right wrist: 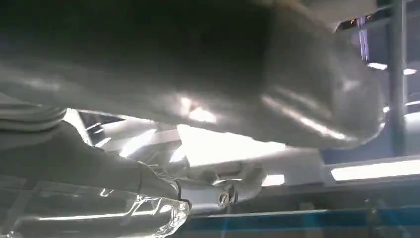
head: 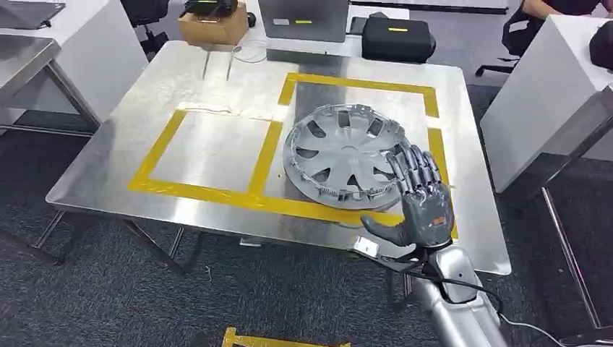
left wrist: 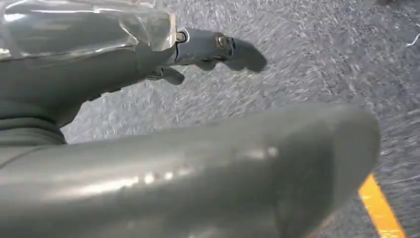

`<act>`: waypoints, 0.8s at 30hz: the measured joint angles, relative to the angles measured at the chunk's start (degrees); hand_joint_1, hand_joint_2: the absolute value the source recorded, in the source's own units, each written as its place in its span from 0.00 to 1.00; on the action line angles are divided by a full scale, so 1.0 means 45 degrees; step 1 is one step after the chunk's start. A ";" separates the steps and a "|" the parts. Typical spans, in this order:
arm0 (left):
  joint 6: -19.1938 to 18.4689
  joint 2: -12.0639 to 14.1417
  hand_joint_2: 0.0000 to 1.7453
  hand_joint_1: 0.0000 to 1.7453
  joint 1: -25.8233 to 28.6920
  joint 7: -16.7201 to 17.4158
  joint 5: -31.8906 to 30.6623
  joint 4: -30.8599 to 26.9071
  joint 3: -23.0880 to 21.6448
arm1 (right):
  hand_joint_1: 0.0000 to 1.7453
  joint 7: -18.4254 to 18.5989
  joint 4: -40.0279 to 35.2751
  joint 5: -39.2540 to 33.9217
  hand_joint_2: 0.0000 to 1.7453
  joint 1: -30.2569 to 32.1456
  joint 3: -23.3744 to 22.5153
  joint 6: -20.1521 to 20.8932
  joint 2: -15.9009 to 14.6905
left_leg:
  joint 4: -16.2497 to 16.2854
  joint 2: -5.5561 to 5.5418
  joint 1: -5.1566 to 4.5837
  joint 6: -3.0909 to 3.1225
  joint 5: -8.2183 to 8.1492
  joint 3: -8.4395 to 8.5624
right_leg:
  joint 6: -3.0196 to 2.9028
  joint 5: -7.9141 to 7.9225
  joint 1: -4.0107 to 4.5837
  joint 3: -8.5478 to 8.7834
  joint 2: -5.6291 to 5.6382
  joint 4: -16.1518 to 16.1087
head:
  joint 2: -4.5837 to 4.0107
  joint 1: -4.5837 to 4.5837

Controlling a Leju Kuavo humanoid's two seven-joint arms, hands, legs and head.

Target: Take the parts from the cabinet and place them on the table.

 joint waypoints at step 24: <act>-0.0141 0.0199 0.00 0.00 -0.0022 0.0636 -0.0141 -0.0442 -0.0821 | 0.00 0.0403 -0.0913 0.0194 0.00 0.2065 -0.1709 0.0005 0.0874 | 0.4099 0.0065 0.0197 -0.0552 -0.0511 -0.2779 | -0.0526 -0.0932 0.0002 0.0839 -0.0027 -0.0078 | 0.0000 0.0019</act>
